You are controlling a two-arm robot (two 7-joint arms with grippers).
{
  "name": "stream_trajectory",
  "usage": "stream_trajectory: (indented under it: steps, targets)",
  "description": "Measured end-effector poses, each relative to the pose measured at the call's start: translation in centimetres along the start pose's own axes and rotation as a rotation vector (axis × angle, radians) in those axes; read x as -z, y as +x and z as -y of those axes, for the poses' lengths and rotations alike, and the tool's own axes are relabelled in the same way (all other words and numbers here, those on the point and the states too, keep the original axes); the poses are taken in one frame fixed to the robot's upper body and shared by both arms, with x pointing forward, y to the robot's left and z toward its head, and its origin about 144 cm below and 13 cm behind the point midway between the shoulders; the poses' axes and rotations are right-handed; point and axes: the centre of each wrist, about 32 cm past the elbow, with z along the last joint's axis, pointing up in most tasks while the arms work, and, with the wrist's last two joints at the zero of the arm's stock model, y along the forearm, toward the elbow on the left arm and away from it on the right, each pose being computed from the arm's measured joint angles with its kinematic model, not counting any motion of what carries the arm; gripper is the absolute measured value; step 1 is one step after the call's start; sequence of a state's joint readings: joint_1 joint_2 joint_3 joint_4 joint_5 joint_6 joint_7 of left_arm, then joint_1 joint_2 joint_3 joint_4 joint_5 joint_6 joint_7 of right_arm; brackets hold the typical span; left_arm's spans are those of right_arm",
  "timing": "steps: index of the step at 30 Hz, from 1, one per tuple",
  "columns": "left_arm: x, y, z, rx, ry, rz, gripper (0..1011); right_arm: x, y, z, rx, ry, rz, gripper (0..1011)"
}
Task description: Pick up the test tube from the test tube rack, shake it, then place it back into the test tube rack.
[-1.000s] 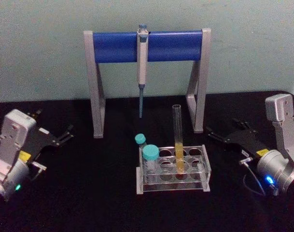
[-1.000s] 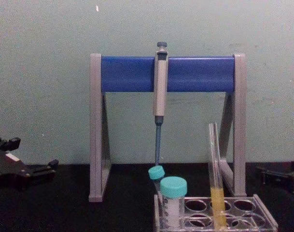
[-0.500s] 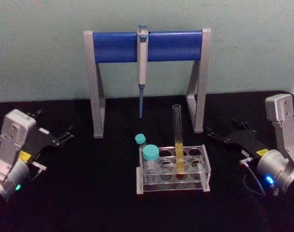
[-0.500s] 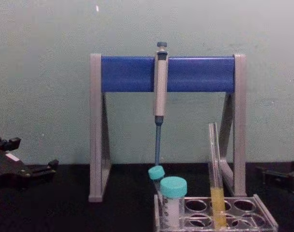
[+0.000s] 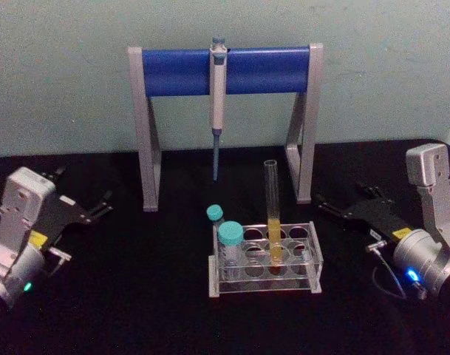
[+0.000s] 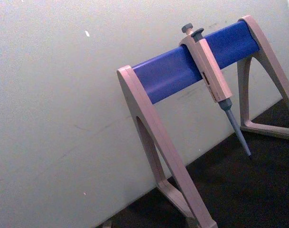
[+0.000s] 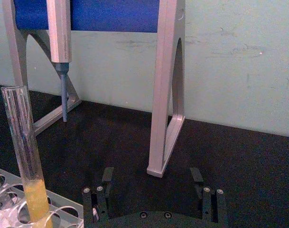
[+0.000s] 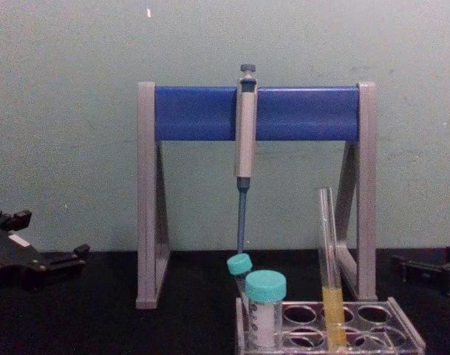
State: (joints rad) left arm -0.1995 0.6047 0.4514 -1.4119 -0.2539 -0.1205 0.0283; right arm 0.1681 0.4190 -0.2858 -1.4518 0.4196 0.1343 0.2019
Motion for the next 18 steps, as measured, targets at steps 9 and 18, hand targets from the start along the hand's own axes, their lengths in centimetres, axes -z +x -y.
stream_trajectory:
  steps: [9,18]
  targets:
    - [0.0,0.0,0.0,0.0,0.0,0.0,1001,0.0,0.0,0.0,0.0,0.0,0.0,1000]
    - [0.0,0.0,0.0,0.0,0.0,0.0,1001,0.0,0.0,0.0,0.0,0.0,0.0,1000]
